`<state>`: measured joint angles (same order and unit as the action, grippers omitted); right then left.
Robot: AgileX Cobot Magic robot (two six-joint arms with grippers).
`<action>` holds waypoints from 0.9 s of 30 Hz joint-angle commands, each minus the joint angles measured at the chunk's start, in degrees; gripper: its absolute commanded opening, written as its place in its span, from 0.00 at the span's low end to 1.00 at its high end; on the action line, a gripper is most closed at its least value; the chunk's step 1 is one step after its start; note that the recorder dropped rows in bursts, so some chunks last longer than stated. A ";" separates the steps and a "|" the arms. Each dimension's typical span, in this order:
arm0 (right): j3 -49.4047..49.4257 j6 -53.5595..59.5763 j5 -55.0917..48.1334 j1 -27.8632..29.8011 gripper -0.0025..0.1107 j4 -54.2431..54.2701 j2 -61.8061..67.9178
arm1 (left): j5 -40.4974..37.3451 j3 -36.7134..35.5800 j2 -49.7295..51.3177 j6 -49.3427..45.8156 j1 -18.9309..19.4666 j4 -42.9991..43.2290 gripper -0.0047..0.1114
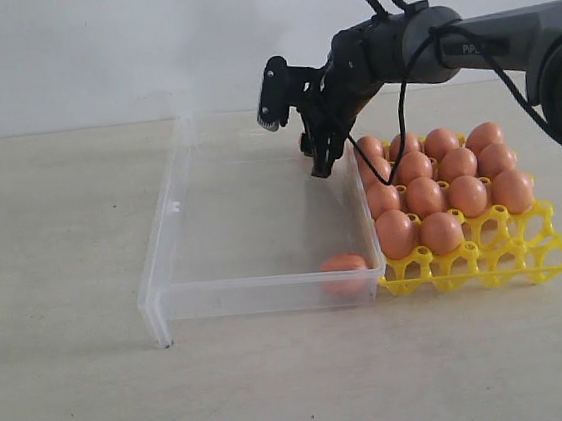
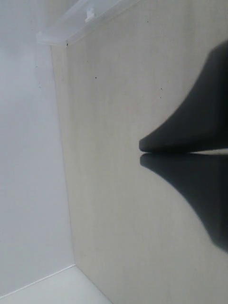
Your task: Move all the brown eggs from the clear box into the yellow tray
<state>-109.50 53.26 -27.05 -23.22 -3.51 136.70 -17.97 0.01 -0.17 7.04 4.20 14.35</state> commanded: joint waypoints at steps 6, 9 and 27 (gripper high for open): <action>-0.22 -0.50 -1.65 0.39 0.56 2.87 -0.09 | 0.17 -0.01 0.17 0.21 -0.22 0.10 0.00; -0.22 -0.81 -4.05 0.27 0.56 2.87 -0.09 | 0.17 -0.01 0.17 0.21 -0.22 0.10 0.00; -0.22 -4.98 -0.57 0.37 0.55 2.87 3.32 | 0.17 -0.01 0.17 0.21 -0.22 0.10 0.00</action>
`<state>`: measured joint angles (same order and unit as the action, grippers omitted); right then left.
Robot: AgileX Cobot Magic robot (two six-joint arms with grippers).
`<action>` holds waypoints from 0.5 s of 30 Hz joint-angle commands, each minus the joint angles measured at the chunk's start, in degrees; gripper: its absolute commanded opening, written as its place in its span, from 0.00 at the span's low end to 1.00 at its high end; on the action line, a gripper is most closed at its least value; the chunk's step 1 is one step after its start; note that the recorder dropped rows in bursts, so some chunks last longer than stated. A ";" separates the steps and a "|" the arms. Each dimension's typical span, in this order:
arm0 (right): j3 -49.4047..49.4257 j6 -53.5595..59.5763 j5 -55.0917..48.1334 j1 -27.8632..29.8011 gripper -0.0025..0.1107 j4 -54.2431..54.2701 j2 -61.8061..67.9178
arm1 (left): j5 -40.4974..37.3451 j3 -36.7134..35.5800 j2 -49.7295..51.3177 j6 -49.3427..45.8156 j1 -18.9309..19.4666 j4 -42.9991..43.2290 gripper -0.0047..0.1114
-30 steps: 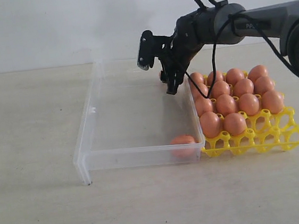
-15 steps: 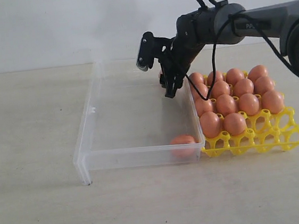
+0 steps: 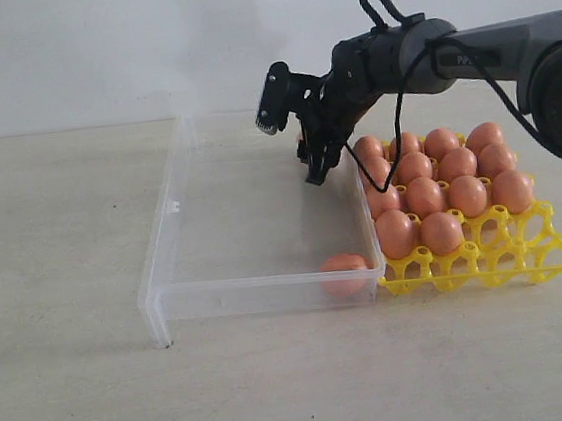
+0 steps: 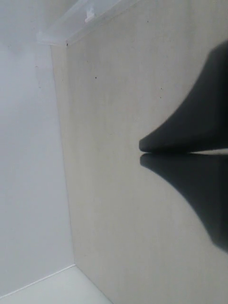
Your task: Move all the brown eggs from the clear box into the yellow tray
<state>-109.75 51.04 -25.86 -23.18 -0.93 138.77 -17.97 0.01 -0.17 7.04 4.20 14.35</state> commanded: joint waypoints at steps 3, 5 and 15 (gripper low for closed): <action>0.03 -3.99 -2.42 0.33 0.46 0.28 1.25 | 0.17 -0.01 0.17 0.21 -0.22 0.10 0.00; 0.03 -5.16 -3.09 0.33 0.33 0.28 1.14 | 0.17 -0.01 0.17 0.21 -0.22 0.10 0.00; 0.03 -8.59 -4.99 0.01 0.02 0.93 -0.19 | 0.17 -0.01 0.17 0.21 -0.22 0.10 0.00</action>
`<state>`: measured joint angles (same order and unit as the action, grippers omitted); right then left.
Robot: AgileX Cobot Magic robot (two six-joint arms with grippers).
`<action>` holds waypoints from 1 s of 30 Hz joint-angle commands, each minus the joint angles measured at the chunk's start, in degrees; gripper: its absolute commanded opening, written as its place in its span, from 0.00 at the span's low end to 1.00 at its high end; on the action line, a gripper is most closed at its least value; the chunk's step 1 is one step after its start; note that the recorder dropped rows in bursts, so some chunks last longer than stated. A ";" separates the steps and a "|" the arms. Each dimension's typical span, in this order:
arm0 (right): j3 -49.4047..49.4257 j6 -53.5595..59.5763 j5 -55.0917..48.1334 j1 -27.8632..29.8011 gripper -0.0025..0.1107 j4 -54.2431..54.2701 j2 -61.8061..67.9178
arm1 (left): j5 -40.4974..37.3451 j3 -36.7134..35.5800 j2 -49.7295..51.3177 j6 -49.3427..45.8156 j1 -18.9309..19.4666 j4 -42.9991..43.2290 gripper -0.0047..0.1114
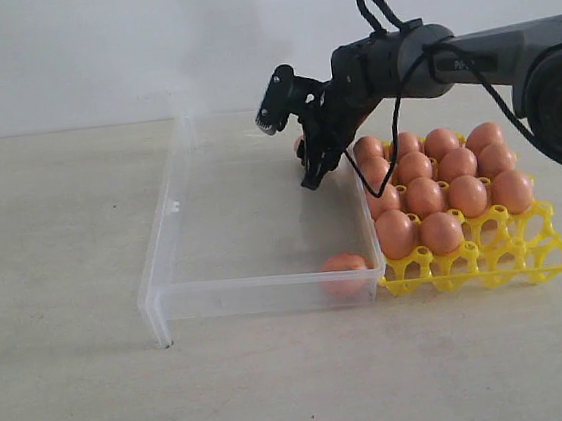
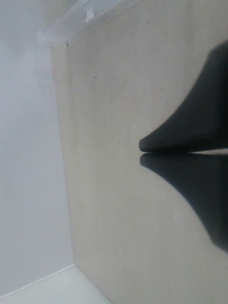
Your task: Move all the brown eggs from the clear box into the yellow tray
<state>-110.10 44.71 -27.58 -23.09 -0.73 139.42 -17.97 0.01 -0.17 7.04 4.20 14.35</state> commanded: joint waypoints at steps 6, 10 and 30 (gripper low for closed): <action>0.37 -9.19 -6.07 -0.88 0.02 2.21 -6.51 | 0.17 -0.01 0.17 0.21 -0.22 0.10 0.00; 0.51 -16.34 -8.03 -0.75 0.02 10.21 -11.55 | 0.17 -0.01 0.17 0.21 -0.22 0.10 0.00; 74.88 -45.10 77.97 2.01 0.02 43.61 -52.85 | 0.17 -0.01 0.17 0.21 -0.22 0.10 0.00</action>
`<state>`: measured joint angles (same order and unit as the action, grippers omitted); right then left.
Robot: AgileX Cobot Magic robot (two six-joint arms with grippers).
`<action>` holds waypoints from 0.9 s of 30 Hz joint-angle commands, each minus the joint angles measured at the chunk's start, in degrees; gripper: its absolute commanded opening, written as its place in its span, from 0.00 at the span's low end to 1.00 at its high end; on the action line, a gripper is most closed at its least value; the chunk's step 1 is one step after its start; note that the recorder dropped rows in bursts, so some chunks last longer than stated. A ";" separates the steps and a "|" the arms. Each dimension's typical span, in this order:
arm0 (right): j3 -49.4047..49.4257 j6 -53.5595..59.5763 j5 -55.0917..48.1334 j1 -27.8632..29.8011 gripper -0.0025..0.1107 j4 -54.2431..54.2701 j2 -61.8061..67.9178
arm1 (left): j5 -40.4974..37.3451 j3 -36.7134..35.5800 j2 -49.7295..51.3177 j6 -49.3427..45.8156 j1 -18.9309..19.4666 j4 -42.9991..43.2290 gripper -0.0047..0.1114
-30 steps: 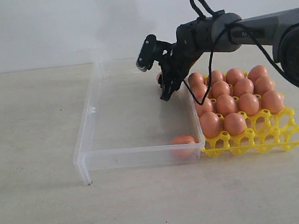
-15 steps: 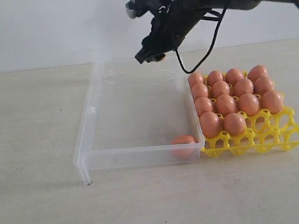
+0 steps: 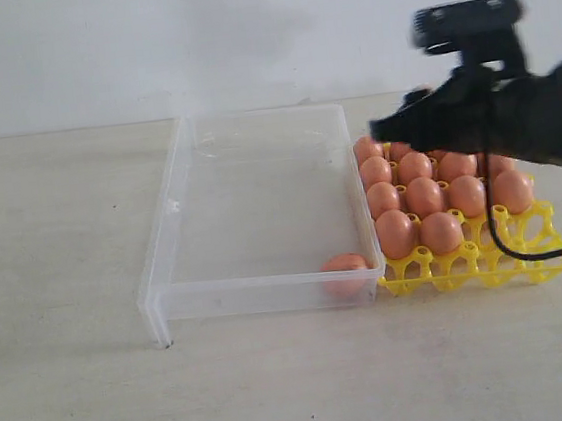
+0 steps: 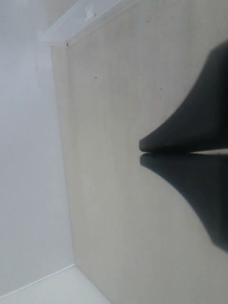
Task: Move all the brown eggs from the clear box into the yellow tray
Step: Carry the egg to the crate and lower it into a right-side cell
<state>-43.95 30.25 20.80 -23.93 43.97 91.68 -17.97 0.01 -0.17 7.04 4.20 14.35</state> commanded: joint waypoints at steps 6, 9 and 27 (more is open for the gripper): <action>11.63 -62.96 31.24 17.73 0.02 -41.03 -4.36 | 0.17 -0.01 0.17 0.21 -0.22 0.10 0.00; 11.63 -77.61 31.61 25.91 0.02 -59.64 -2.34 | 0.17 -0.01 0.17 0.21 -0.22 0.10 0.00; 11.63 -105.11 37.91 36.06 0.02 -128.15 -0.08 | 0.17 -0.01 0.17 0.21 -0.22 0.10 0.00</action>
<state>-32.39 -74.15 61.33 11.86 -82.65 91.32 -17.97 0.01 -0.17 7.04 4.20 14.35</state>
